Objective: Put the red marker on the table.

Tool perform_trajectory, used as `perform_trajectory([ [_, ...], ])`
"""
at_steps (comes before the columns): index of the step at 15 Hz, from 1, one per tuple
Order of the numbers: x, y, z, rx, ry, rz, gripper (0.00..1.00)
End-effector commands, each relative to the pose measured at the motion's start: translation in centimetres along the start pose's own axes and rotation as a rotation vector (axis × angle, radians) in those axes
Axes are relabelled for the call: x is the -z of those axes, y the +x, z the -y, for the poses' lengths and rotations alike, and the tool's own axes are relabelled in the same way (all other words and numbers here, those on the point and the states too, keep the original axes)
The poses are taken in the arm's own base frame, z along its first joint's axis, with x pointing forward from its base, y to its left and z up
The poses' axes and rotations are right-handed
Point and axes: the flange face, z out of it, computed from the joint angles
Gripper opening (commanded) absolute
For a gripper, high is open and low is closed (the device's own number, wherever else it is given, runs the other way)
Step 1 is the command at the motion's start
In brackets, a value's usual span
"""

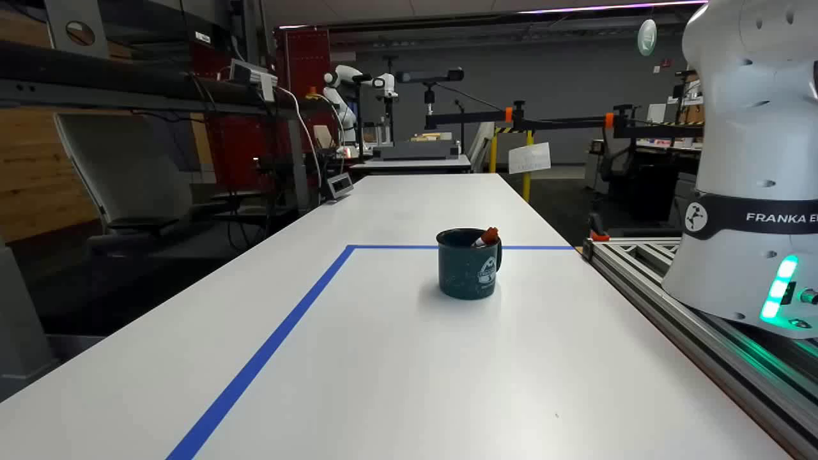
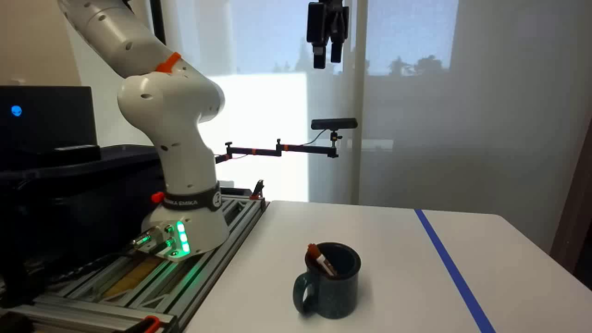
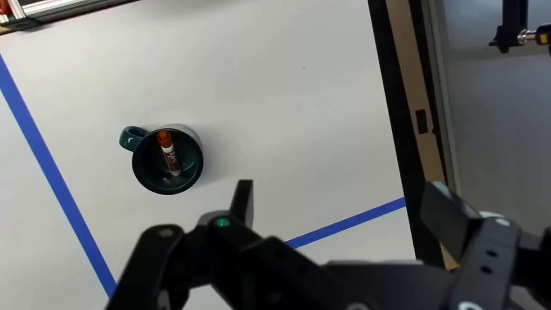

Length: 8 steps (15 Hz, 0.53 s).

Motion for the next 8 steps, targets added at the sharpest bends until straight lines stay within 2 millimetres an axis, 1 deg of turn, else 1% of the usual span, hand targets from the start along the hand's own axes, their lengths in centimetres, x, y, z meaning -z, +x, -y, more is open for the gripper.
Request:
perform_trajectory([
  [1,0.1,0.0,0.0,0.000,0.000,0.000,1.00],
  [5,0.3,0.0,0.0,0.001,0.001,-0.004,1.00],
  [7,-1.1,0.9,-0.4,-0.026,-0.015,-0.009,1.00],
  [8,-1.9,1.9,-0.7,-0.046,-0.029,-0.007,1.00],
])
